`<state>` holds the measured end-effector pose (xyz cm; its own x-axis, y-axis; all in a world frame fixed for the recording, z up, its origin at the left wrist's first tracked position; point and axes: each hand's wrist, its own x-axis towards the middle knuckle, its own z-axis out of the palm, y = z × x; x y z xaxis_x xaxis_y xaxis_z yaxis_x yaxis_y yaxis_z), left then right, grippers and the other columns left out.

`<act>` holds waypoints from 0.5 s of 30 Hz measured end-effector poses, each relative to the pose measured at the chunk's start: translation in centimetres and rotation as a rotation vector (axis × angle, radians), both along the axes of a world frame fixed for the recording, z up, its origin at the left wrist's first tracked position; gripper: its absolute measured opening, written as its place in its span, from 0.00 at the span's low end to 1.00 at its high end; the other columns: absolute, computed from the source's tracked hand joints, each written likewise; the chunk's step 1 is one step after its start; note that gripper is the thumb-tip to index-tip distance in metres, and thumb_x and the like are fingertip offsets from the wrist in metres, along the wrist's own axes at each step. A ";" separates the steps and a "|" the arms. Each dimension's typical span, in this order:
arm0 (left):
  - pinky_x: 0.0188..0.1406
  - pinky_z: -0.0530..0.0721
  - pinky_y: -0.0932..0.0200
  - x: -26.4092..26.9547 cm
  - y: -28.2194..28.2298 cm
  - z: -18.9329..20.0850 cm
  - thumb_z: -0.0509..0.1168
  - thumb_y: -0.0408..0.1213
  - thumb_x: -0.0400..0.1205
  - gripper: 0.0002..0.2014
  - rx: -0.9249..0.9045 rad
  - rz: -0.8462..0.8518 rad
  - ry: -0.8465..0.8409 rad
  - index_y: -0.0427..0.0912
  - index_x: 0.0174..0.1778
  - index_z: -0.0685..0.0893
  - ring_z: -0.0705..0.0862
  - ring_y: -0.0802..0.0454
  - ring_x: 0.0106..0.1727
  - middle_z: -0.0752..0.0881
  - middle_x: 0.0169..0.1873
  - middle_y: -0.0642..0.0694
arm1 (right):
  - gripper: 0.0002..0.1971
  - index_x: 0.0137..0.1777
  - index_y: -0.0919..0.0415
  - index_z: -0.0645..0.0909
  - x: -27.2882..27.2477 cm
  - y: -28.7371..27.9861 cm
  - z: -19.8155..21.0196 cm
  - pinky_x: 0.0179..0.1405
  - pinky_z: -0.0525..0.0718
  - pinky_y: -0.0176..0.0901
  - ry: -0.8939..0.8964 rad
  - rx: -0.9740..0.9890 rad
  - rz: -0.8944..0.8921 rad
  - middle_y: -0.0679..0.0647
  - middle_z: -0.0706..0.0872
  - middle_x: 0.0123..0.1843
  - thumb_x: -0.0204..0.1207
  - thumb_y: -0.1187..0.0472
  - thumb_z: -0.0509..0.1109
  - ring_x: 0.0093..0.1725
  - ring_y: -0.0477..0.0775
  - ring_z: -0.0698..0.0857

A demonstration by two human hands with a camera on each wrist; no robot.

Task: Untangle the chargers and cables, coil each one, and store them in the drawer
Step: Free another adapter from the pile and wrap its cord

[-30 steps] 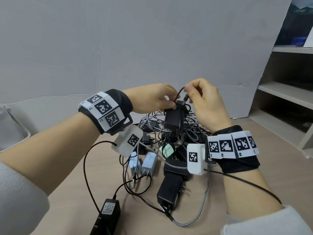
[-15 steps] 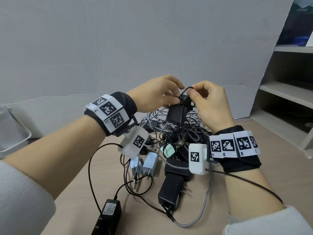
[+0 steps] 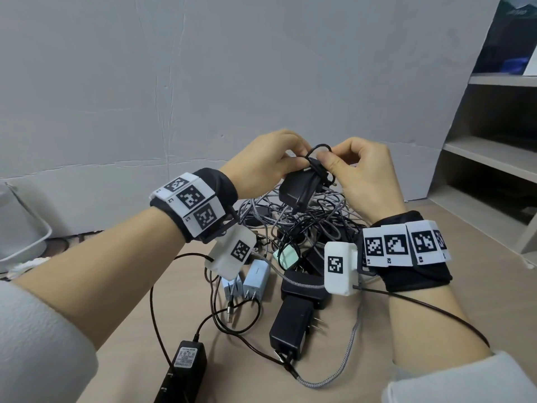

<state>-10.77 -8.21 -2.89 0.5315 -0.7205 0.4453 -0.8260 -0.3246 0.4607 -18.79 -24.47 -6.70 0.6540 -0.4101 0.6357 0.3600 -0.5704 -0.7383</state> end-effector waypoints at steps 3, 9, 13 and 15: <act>0.50 0.85 0.53 -0.2 0.6 0.4 0.67 0.35 0.87 0.01 0.028 0.005 0.079 0.45 0.51 0.83 0.87 0.47 0.45 0.89 0.46 0.47 | 0.10 0.39 0.60 0.86 -0.3 -0.1 0.1 0.36 0.77 0.39 0.043 0.001 0.058 0.55 0.87 0.34 0.77 0.55 0.79 0.32 0.43 0.79; 0.41 0.85 0.70 0.3 1.2 1.1 0.69 0.37 0.86 0.06 0.061 -0.012 0.165 0.39 0.54 0.87 0.85 0.65 0.34 0.87 0.35 0.59 | 0.13 0.38 0.63 0.86 -0.6 0.3 0.2 0.36 0.76 0.36 0.069 -0.018 0.158 0.51 0.84 0.32 0.76 0.54 0.80 0.32 0.43 0.78; 0.51 0.89 0.62 0.9 1.5 1.0 0.68 0.39 0.86 0.08 0.055 -0.043 0.225 0.37 0.52 0.87 0.86 0.60 0.41 0.89 0.43 0.46 | 0.08 0.40 0.62 0.89 -0.3 0.7 0.1 0.39 0.78 0.34 0.037 -0.006 0.164 0.47 0.86 0.32 0.78 0.58 0.78 0.32 0.38 0.80; 0.51 0.89 0.62 1.1 1.6 1.0 0.68 0.39 0.86 0.07 0.033 -0.039 0.226 0.40 0.51 0.87 0.85 0.60 0.41 0.89 0.44 0.45 | 0.07 0.44 0.61 0.91 0.0 1.0 0.0 0.40 0.80 0.35 0.026 -0.005 0.149 0.50 0.88 0.37 0.79 0.58 0.77 0.33 0.40 0.81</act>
<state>-9.72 -6.63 -1.89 0.5867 -0.7547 0.2935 -0.7151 -0.3128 0.6252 -18.74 -23.51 -6.68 0.7237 -0.3040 0.6195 0.4218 -0.5157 -0.7458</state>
